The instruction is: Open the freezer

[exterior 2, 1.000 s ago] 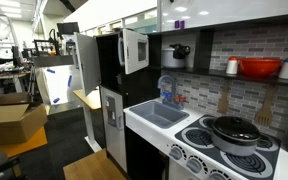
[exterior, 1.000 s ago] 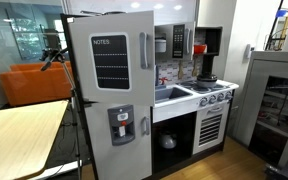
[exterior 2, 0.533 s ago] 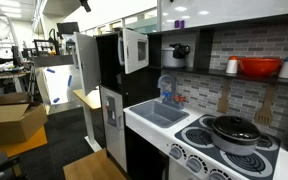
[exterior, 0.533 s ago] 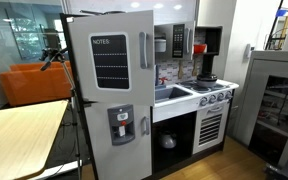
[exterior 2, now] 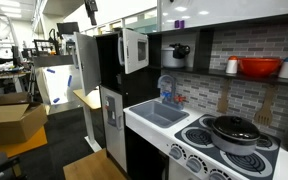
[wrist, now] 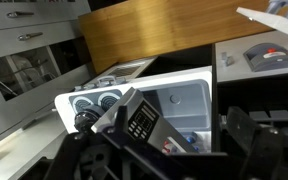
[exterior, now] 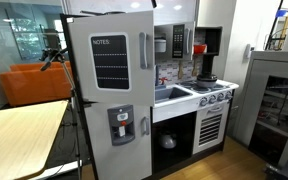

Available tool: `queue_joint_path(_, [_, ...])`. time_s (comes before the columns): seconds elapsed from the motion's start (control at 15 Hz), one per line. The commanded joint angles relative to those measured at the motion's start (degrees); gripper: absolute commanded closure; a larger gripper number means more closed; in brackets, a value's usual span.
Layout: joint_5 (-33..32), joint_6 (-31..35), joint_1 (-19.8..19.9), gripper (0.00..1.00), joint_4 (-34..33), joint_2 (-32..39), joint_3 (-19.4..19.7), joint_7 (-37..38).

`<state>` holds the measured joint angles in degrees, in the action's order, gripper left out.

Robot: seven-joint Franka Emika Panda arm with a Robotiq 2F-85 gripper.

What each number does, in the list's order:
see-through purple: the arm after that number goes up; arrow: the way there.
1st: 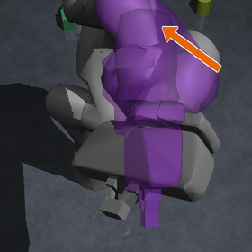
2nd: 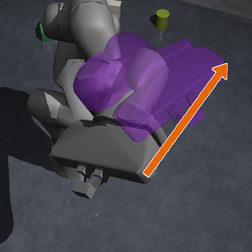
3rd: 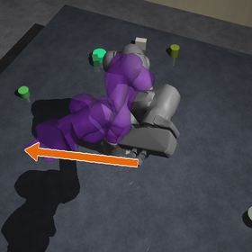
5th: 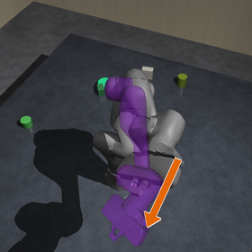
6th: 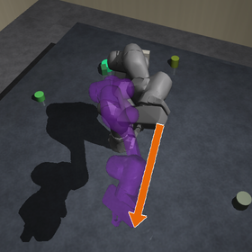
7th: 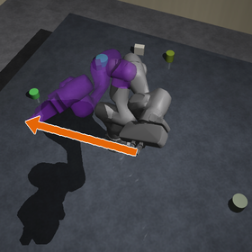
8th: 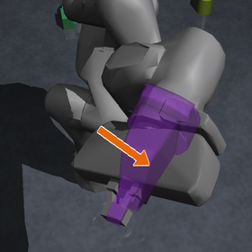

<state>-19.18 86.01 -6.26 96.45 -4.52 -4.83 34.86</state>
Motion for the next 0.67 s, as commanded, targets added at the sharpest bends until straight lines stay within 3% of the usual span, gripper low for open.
queue_joint_path(0.0, [2.31, 2.32, 1.34, 0.0, 3.09, -1.01, 0.21, -3.41])
queue_joint_path(0.6, [2.95, 9.05, 1.86, 0.0, 11.29, -1.66, 0.27, -3.31])
